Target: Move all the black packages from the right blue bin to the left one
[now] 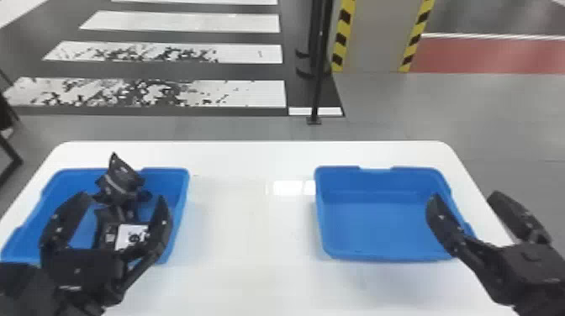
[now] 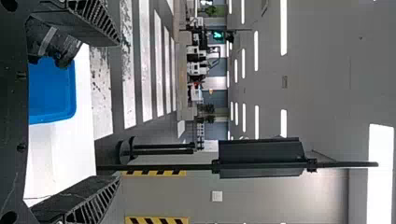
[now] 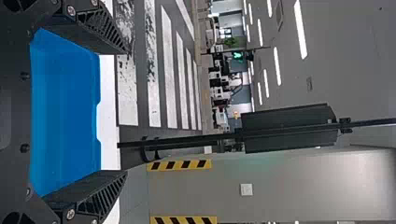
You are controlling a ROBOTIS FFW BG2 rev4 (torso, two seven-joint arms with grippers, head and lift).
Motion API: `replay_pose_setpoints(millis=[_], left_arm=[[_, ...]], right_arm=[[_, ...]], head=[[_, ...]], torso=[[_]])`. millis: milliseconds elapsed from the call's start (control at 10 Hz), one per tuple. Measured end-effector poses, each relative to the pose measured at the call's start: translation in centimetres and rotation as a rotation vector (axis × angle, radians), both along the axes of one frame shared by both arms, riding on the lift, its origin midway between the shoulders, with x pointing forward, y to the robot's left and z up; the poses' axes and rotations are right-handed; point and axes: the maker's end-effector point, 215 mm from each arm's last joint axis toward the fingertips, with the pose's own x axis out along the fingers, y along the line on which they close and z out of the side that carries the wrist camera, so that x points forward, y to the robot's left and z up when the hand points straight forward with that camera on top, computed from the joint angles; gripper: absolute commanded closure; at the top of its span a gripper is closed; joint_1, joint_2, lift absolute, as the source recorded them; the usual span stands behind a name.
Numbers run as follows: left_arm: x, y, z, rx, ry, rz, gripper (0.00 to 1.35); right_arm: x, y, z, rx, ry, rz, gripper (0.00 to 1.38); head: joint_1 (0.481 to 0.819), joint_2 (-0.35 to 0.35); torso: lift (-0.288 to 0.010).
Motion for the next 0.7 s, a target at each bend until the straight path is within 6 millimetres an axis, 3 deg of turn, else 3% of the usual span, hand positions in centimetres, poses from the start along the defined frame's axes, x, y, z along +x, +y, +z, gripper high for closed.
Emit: replay_pose_setpoints(millis=[700], left_arm=[[0.03, -0.06, -0.08, -0.01, -0.002, -0.001, 0.0]], right_arm=[[0.07, 0.14, -0.03, 0.001, 0.0, 0.004, 0.12]], head=[[0.695, -0.033]], torso=[[-0.132]])
